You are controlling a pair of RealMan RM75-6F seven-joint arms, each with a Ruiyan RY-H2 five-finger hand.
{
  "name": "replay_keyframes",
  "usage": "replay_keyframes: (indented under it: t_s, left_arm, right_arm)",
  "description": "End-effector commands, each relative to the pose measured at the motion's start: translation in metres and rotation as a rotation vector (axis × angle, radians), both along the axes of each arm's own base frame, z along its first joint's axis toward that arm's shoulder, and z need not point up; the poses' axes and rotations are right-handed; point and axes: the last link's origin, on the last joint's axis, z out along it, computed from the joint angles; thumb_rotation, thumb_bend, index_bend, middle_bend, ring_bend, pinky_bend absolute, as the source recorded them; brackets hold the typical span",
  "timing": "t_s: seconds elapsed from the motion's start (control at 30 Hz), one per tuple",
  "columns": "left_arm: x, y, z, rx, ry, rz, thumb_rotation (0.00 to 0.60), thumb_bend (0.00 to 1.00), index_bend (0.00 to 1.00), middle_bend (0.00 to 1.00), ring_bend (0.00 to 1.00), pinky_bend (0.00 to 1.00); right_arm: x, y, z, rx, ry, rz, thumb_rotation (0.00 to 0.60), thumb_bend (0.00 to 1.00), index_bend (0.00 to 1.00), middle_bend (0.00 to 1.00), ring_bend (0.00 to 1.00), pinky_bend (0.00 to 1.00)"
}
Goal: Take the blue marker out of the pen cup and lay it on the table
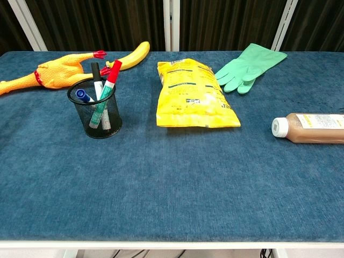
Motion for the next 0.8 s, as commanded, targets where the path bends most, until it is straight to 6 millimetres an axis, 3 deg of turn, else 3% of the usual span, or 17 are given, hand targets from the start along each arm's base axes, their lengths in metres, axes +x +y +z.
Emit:
replay_keyframes:
  t_s: [0.03, 0.37, 0.5, 0.57, 0.63, 0.67, 0.7, 0.77, 0.8]
  left_arm:
    - [0.0, -0.001, -0.002, -0.006, -0.002, 0.007, 0.082, 0.05, 0.0, 0.0, 0.0, 0.0]
    - [0.003, 0.0, -0.003, -0.013, -0.004, -0.008, 0.088, 0.06, 0.0, 0.0, 0.0, 0.0]
    - [0.01, 0.002, -0.007, -0.025, -0.018, -0.047, 0.165, 0.07, 0.0, 0.0, 0.0, 0.0]
    - [0.015, 0.003, -0.008, -0.028, -0.028, -0.074, 0.241, 0.08, 0.0, 0.0, 0.0, 0.0]
    - [0.022, 0.004, -0.009, -0.024, -0.032, -0.121, 0.35, 0.11, 0.0, 0.0, 0.0, 0.01]
    - [0.026, 0.005, -0.01, -0.023, -0.033, -0.143, 0.436, 0.12, 0.01, 0.01, 0.0, 0.04]
    - [0.03, 0.006, -0.012, -0.022, -0.037, -0.169, 0.477, 0.12, 0.01, 0.02, 0.0, 0.06]
    - [0.04, 0.008, -0.017, -0.025, -0.046, -0.233, 0.59, 0.13, 0.06, 0.1, 0.03, 0.16]
    - [0.044, 0.01, -0.02, -0.026, -0.048, -0.261, 0.6, 0.14, 0.08, 0.12, 0.05, 0.19]
  right_arm:
    - [0.0, 0.001, 0.001, 0.0, 0.0, 0.001, 0.6, 0.09, 0.0, 0.0, 0.0, 0.0]
    - [-0.001, 0.005, 0.005, -0.018, -0.003, 0.002, 0.6, 0.08, 0.0, 0.0, 0.0, 0.0]
    - [0.0, 0.006, 0.006, -0.024, -0.006, -0.001, 0.6, 0.09, 0.0, 0.0, 0.0, 0.0]
    - [0.0, 0.005, 0.007, -0.026, -0.003, -0.003, 0.6, 0.09, 0.0, 0.0, 0.0, 0.0]
    - [0.001, 0.004, 0.008, -0.029, -0.004, -0.004, 0.6, 0.08, 0.0, 0.0, 0.0, 0.0]
    - [0.002, 0.004, 0.008, -0.03, -0.004, -0.003, 0.6, 0.08, 0.0, 0.0, 0.0, 0.0]
    - [0.003, 0.003, 0.009, -0.031, -0.004, -0.002, 0.6, 0.08, 0.0, 0.0, 0.0, 0.0]
    - [0.004, 0.001, 0.01, -0.033, -0.003, 0.0, 0.6, 0.08, 0.0, 0.0, 0.0, 0.0]
    - [0.004, 0.0, 0.009, -0.032, -0.003, 0.001, 0.6, 0.08, 0.0, 0.0, 0.0, 0.0]
